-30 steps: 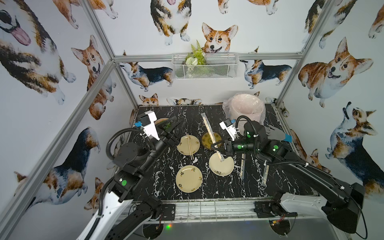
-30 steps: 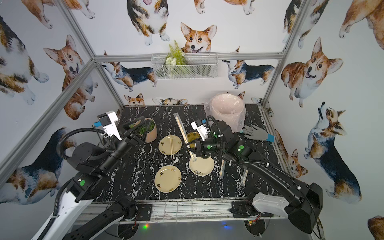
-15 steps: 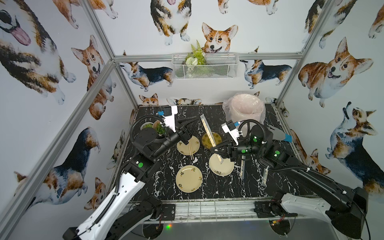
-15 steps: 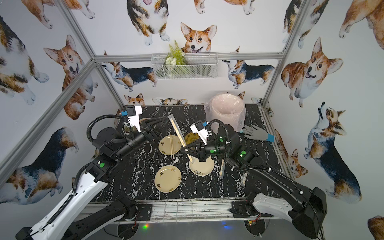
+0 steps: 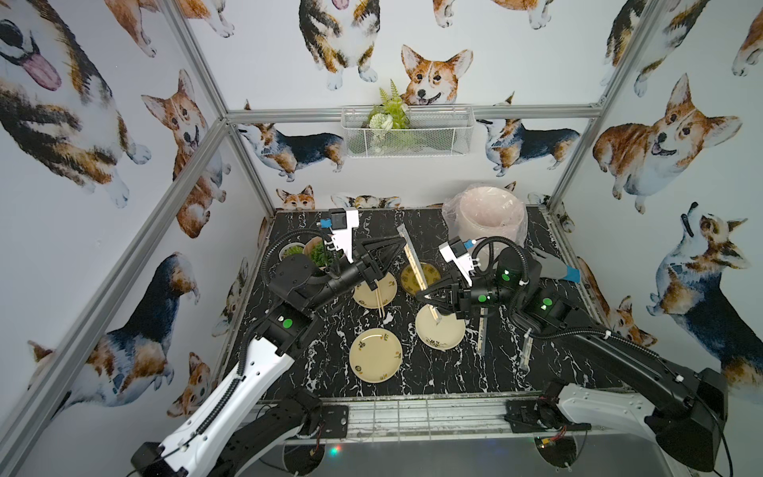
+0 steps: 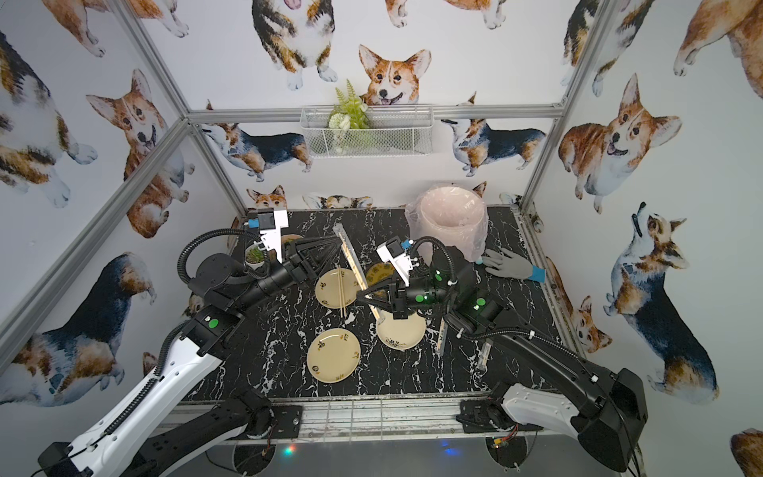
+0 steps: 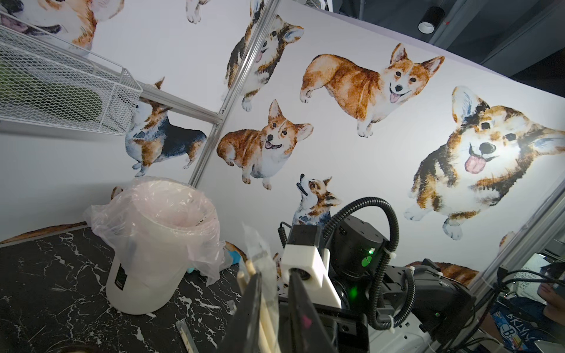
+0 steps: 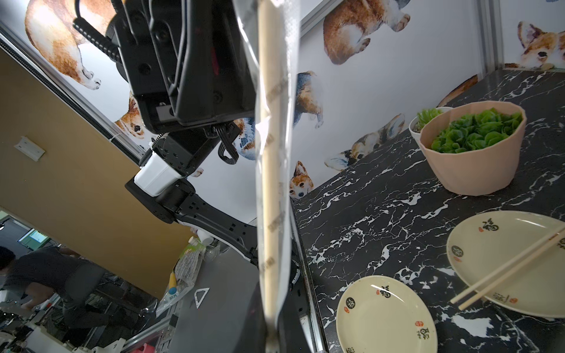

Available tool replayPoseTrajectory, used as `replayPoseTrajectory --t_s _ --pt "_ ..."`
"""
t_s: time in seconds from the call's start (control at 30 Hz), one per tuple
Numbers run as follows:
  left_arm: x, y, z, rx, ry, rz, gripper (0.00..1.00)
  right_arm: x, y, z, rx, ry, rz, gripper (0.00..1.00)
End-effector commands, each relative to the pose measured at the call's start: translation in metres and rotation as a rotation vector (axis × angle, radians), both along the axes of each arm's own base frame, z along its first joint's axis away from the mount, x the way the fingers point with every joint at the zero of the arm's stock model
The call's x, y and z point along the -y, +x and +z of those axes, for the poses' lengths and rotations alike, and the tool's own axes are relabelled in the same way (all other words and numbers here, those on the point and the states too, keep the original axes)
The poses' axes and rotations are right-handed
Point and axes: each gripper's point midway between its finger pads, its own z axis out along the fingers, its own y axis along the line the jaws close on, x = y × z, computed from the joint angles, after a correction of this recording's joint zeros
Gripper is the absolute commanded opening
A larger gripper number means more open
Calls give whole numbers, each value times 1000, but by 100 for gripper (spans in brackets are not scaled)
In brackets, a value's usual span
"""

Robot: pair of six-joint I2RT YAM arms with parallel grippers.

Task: Remove the packaging of disposable chopsticks
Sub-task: Remove the packet bag from the disposable chopsticks.

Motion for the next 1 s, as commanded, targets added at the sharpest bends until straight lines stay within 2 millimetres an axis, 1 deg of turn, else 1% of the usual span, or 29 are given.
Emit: replayPoseTrajectory --t_s 0.0,0.07,0.2,0.33,0.4,0.47,0.6,0.7,0.97 --pt "-3 0 6 12 -21 15 25 0 -5 15 46 51 27 0" --pt "-6 3 5 11 -17 42 25 0 -4 14 48 49 21 0" --pt "-19 1 6 33 -30 107 24 1 -2 12 52 46 9 0" --pt "-31 2 5 31 -47 167 19 -1 -3 14 47 49 24 0" --pt "-27 2 4 18 -45 149 17 -2 -4 14 45 50 30 0" --pt "-20 1 6 13 -46 102 15 -2 -4 15 45 51 36 0" --pt "-8 1 8 5 -39 36 15 -3 -4 15 42 51 42 0" --pt "-4 2 7 -1 -36 23 15 -3 -5 17 42 56 44 0" --pt "-1 1 5 -13 -34 -3 15 -4 -5 11 29 36 44 0"
